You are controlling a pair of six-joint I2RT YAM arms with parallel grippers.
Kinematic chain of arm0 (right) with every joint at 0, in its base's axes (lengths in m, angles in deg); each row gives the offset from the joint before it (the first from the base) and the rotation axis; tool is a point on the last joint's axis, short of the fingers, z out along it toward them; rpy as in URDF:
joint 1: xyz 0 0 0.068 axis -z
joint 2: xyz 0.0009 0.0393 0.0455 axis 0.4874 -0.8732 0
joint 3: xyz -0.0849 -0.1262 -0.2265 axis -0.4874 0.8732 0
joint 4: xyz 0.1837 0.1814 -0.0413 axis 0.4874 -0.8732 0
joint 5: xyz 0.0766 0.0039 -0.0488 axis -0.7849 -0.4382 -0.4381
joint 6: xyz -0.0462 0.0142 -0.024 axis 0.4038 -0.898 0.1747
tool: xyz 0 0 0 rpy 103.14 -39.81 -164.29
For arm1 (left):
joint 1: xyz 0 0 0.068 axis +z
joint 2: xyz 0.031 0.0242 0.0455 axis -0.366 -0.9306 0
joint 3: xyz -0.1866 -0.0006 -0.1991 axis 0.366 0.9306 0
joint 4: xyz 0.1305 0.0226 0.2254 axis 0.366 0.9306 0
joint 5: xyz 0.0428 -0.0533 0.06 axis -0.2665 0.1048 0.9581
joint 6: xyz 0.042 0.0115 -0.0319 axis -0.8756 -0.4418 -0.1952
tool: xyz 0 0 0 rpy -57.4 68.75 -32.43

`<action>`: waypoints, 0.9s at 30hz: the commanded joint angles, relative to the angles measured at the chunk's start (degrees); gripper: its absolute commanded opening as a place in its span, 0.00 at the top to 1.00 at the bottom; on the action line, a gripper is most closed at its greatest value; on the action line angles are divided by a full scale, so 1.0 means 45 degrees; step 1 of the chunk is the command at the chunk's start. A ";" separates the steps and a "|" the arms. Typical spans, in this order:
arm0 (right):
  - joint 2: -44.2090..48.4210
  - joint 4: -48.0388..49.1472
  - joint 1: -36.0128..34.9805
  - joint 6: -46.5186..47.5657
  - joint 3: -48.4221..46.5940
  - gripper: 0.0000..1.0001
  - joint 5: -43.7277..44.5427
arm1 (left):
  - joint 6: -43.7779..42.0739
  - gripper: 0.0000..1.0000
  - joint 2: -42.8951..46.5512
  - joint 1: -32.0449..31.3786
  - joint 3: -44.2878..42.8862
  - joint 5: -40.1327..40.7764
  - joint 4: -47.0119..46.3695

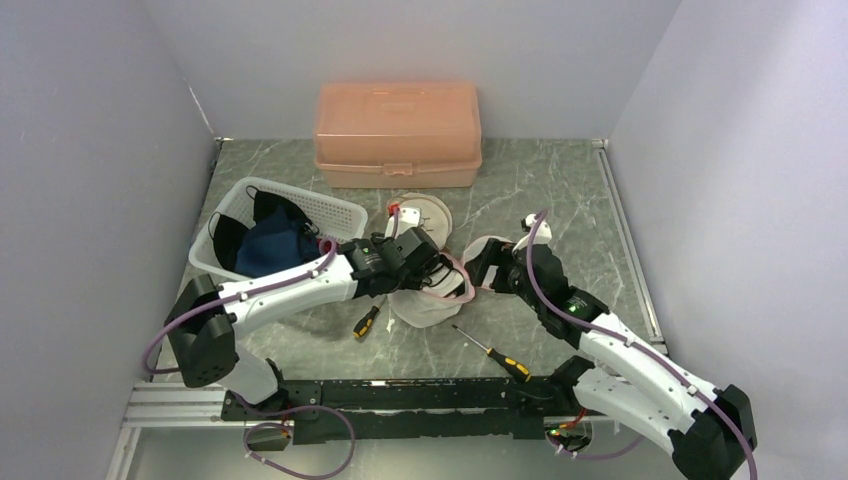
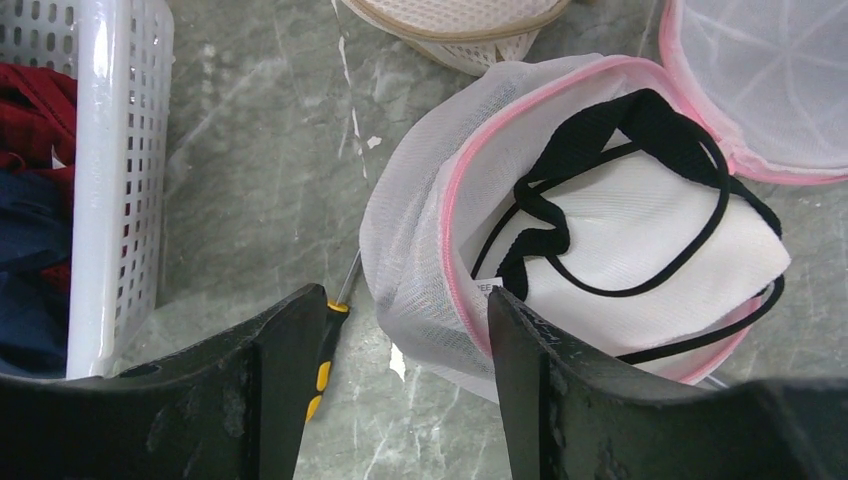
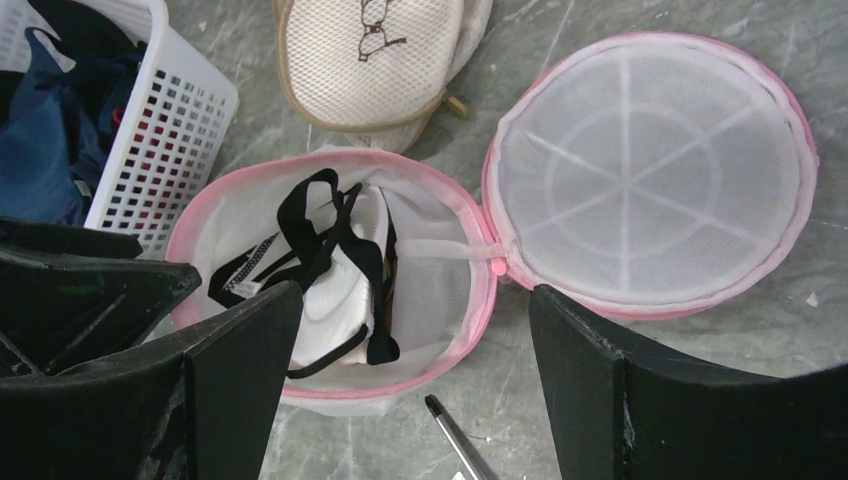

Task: Unzip the laundry bag and remove the bra
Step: Open the laundry bag at the center of the board.

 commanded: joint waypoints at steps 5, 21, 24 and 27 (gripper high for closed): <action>0.0836 0.0726 0.0105 -0.0139 0.0454 0.10 0.0065 | 0.0565 0.29 0.0746 0.0328 -0.0567 -0.1320 -0.0602; 0.1129 0.0047 0.0312 -0.0341 0.0709 0.16 -0.0079 | 0.1460 0.97 0.0999 0.0483 0.0872 -0.0732 0.0237; 0.0654 0.0530 0.0368 -0.0318 0.0857 0.22 -0.0656 | 0.1746 0.97 0.1807 0.0480 0.1797 -0.0740 -0.0115; -0.0178 0.0901 0.0426 -0.0366 0.0764 0.23 -0.0944 | 0.1895 0.97 0.2422 0.0488 0.2629 -0.0837 -0.0615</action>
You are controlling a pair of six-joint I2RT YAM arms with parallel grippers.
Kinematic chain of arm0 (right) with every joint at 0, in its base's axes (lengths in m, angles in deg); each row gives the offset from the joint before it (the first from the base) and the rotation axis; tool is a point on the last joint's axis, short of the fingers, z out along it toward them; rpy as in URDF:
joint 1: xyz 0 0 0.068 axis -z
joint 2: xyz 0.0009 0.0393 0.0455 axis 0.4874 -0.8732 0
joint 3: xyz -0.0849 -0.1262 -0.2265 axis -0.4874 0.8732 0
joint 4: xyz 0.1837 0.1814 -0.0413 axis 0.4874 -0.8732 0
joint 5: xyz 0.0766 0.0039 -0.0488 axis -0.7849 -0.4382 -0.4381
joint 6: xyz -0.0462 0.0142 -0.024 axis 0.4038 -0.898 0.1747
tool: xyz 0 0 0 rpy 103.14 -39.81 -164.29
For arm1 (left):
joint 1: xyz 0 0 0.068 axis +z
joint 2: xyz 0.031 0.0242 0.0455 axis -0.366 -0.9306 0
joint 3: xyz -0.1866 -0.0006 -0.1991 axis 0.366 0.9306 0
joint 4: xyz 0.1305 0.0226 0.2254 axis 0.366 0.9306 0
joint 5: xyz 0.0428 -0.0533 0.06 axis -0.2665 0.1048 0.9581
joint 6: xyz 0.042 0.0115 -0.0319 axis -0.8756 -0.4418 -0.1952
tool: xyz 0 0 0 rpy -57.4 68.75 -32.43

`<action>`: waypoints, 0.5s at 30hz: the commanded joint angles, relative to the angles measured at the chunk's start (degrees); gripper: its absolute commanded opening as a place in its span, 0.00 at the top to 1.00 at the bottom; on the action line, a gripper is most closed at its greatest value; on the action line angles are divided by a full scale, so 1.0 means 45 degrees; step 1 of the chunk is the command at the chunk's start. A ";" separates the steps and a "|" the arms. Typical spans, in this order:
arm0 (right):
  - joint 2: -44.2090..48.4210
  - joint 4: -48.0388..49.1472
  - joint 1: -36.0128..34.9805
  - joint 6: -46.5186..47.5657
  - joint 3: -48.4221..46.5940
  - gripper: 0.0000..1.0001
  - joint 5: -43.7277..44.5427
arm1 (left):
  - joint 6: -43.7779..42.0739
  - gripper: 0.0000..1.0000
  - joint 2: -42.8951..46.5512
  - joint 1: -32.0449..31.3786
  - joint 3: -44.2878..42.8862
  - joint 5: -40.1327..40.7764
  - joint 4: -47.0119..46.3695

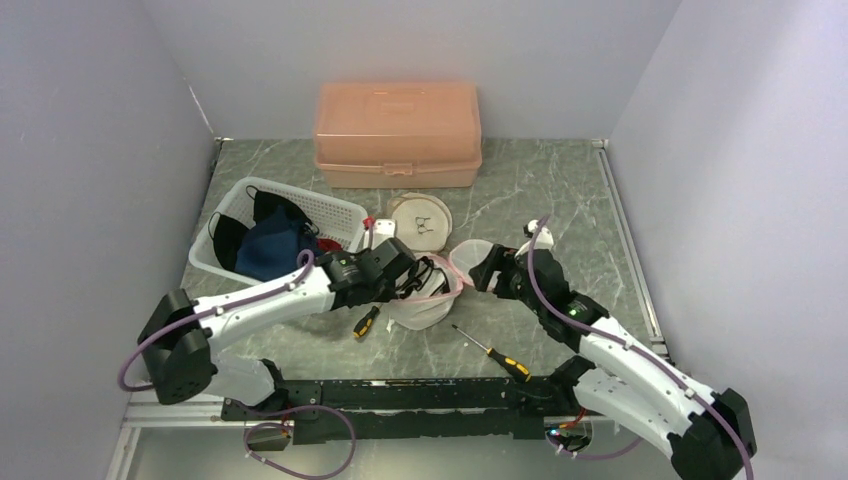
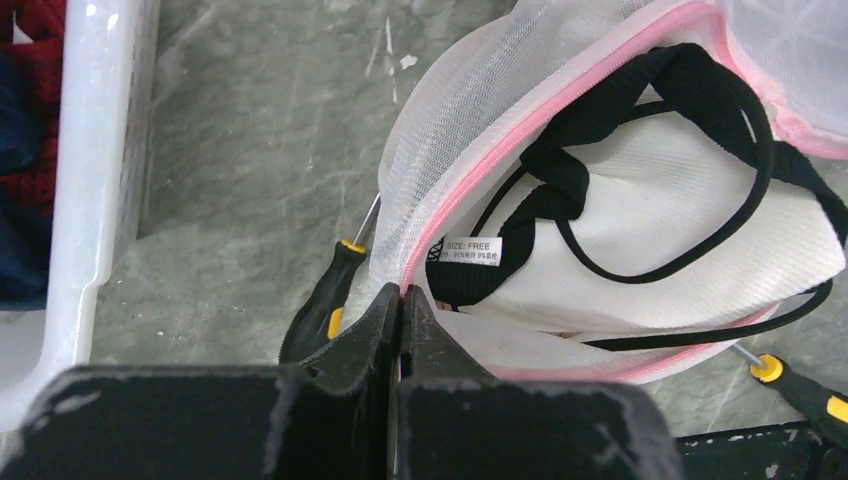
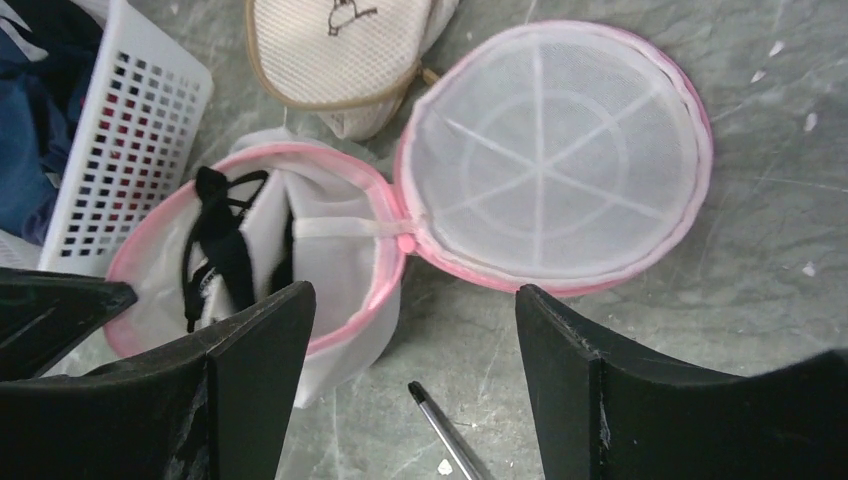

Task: Unzip the laundry bag and remove the bra
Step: Open the laundry bag at the center of the board, then pick up the bra from the laundry bag.

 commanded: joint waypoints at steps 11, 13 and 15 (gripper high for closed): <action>-0.3354 0.2707 0.0592 -0.0517 -0.0642 0.20 -0.3089 | 0.0221 0.97 0.2544 0.0033 0.2533 0.0169 -0.1987; -0.3514 0.3171 0.0591 -0.0594 -0.0630 0.20 -0.3187 | 0.0157 0.97 0.2583 0.0034 0.2634 0.0125 -0.2092; -0.3653 0.3514 0.0579 -0.0443 -0.0703 0.20 -0.3356 | 0.0129 0.97 0.2585 0.0034 0.2717 0.0036 -0.2123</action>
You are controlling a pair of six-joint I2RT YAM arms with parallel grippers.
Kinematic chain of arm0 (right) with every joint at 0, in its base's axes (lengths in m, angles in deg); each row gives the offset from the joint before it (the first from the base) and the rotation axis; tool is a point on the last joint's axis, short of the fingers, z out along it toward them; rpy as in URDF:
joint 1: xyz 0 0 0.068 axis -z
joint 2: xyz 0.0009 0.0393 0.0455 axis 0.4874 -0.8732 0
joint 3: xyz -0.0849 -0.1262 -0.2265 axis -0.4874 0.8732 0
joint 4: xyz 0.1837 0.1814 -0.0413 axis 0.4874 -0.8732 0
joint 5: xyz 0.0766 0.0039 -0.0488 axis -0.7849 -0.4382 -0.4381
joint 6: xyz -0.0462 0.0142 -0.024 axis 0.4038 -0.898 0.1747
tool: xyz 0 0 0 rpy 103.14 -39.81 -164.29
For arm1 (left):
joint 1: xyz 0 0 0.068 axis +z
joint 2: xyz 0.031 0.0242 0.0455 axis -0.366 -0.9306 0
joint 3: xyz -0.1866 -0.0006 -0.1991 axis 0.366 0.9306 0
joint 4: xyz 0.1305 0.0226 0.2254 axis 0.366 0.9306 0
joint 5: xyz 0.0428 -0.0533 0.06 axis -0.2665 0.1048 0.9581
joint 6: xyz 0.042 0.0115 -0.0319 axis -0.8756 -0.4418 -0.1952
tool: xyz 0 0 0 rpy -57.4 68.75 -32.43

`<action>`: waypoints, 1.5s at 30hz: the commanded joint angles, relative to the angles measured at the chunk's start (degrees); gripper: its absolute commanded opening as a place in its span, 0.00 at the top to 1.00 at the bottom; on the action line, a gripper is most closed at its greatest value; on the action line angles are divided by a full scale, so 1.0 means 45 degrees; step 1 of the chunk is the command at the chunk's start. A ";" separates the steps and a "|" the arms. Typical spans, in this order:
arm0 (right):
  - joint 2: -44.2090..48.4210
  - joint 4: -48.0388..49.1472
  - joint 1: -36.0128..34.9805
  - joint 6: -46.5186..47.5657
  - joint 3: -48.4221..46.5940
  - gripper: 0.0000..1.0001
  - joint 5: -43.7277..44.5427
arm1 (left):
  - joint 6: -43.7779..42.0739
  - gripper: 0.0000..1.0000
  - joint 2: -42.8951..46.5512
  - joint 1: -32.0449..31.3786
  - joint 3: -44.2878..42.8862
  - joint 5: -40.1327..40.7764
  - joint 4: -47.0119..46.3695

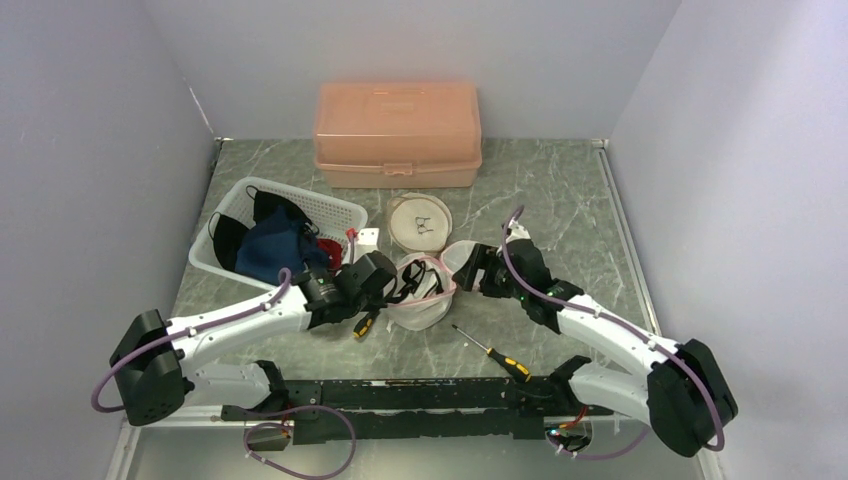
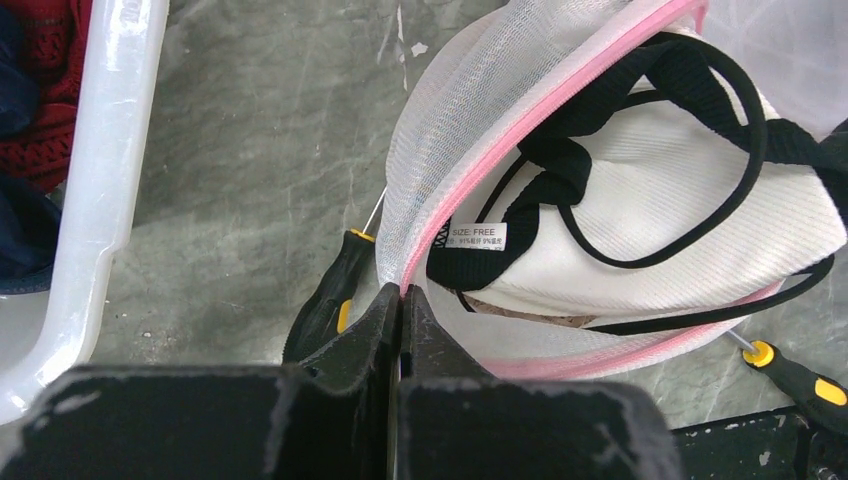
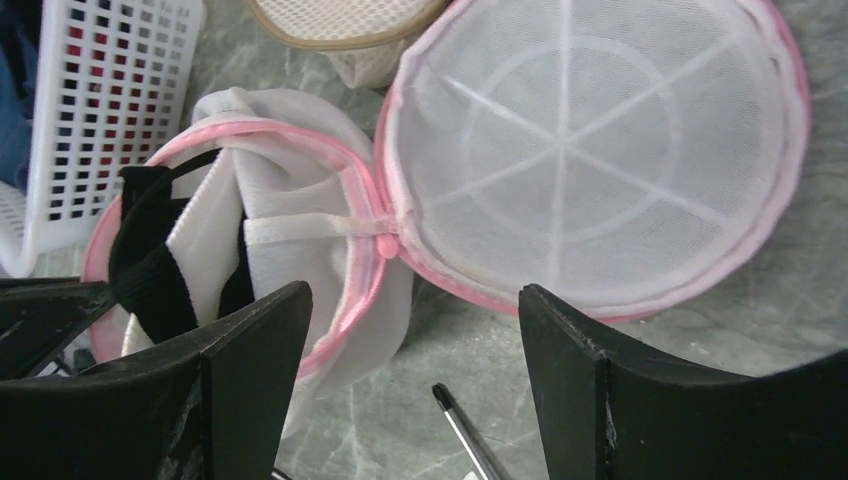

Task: Unzip the laundry bag and remove the bra
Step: Pick up the bra from the laundry bag.

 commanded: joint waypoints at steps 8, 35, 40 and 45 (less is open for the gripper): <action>-0.2250 0.1143 0.0042 0.0219 -0.1432 0.28 -0.1703 | -0.0101 0.97 0.0214 0.0026 0.0365 -0.0058 -0.0797; 0.1482 -0.0933 -0.0111 0.2702 -0.2815 1.00 -0.0353 | -0.1063 0.97 0.0618 0.0029 -0.0904 0.0763 -0.0646; 0.2372 -0.1679 -0.0326 0.3386 -0.3506 1.00 0.0085 | -0.1828 0.97 0.0761 0.0033 -0.2377 0.1304 -0.0782; 0.2874 -0.1445 -0.0419 0.3243 -0.2210 1.00 0.0332 | -0.1736 0.97 0.0914 0.0030 -0.1533 0.1192 -0.1344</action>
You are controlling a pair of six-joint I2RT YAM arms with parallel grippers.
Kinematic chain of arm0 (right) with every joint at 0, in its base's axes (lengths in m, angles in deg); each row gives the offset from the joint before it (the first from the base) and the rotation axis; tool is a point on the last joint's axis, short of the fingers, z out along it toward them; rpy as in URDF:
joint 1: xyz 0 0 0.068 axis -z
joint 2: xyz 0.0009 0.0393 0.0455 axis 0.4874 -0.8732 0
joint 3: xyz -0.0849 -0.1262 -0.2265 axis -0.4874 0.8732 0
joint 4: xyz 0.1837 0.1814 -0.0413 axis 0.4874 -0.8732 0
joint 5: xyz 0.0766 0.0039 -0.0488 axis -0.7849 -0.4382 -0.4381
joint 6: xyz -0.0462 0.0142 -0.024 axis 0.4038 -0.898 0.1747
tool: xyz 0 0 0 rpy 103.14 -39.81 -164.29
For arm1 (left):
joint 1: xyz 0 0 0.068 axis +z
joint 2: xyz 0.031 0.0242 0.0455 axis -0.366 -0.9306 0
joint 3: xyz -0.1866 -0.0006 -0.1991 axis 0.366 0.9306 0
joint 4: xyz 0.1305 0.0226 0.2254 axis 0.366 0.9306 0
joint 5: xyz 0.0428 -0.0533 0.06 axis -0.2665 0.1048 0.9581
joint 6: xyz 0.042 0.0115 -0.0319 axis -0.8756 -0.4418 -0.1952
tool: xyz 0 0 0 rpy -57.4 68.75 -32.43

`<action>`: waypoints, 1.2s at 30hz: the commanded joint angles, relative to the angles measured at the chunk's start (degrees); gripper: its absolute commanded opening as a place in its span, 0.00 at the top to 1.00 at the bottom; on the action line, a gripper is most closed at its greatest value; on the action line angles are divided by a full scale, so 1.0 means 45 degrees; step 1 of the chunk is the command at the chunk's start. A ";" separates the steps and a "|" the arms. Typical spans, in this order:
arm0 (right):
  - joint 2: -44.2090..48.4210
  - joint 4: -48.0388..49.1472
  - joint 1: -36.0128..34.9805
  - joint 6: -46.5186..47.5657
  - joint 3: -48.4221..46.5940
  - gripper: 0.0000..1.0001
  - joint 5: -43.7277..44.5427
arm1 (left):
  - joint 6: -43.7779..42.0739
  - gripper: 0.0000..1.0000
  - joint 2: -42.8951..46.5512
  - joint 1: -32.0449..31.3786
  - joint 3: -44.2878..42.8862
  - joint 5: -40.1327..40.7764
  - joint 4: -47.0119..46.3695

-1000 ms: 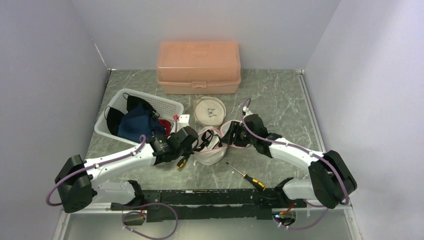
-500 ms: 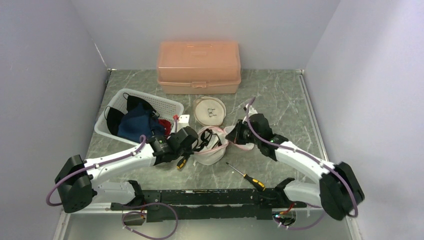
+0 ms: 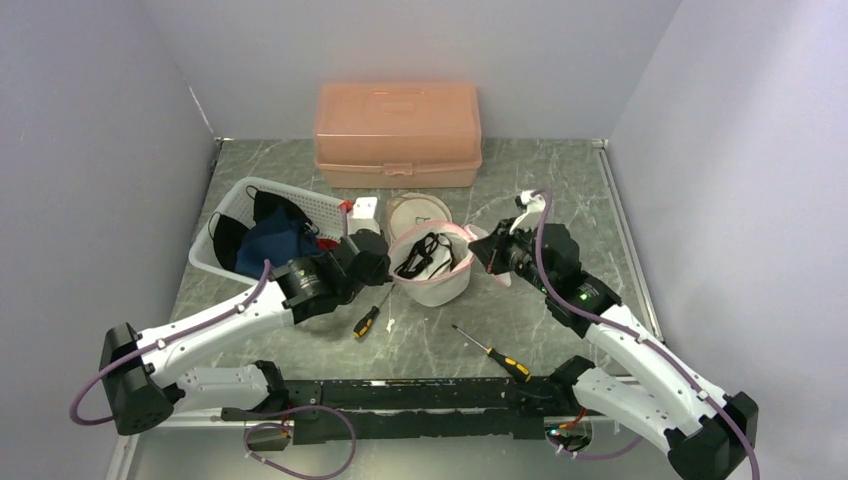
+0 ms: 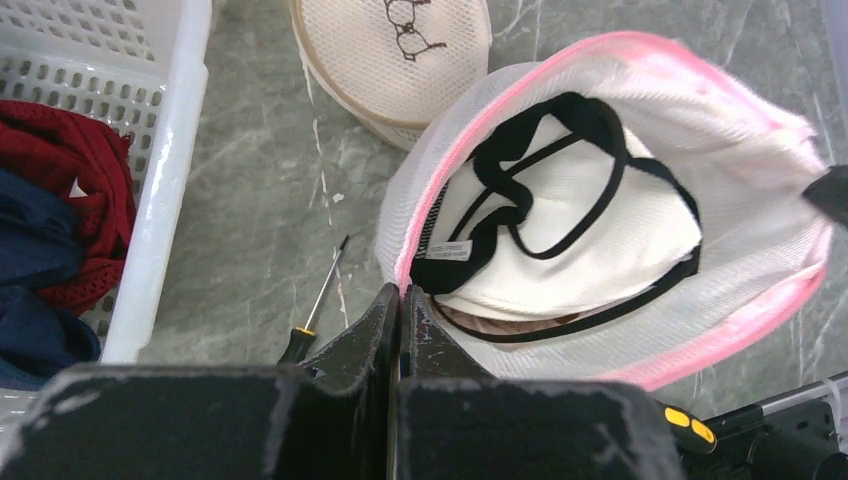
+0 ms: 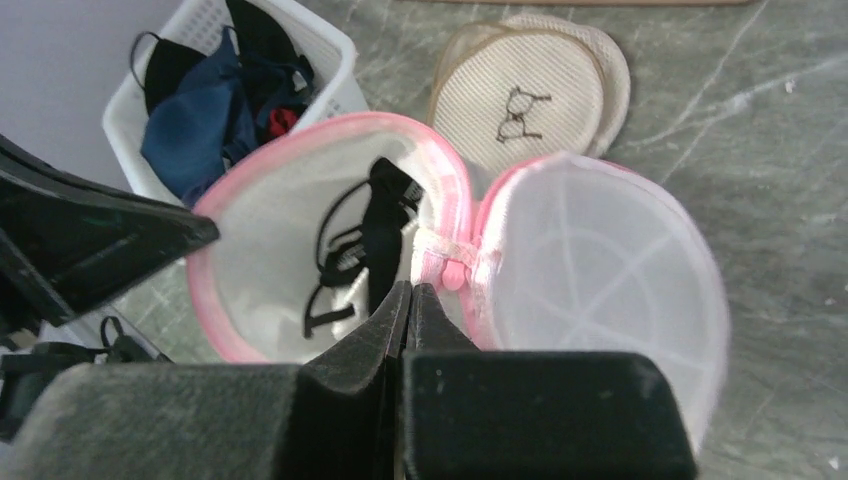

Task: Unzip the laundry bag and remove the bra
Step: Pick up the bra from the laundry bag.

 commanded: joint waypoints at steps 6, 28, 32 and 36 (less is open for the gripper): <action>0.0511 0.1014 -0.0113 -0.0745 0.3586 1.00 0.0620 | 0.1216 0.97 -0.1160 0.0030 0.1691 -0.0177 0.0208; 0.0743 -0.1719 -0.0406 -0.2309 0.0756 0.33 -0.0471 | 0.1040 0.97 -0.0576 0.0005 0.2524 -0.1891 -0.1529; -0.0354 -0.2019 -0.0450 -0.2274 0.0156 0.33 -0.0339 | 0.0921 0.97 -0.0796 0.0005 0.2347 -0.2036 -0.1770; -0.1245 -0.2086 -0.0537 -0.2291 -0.0154 0.33 -0.0242 | 0.0866 0.97 -0.0971 0.0013 0.2262 -0.2150 -0.1884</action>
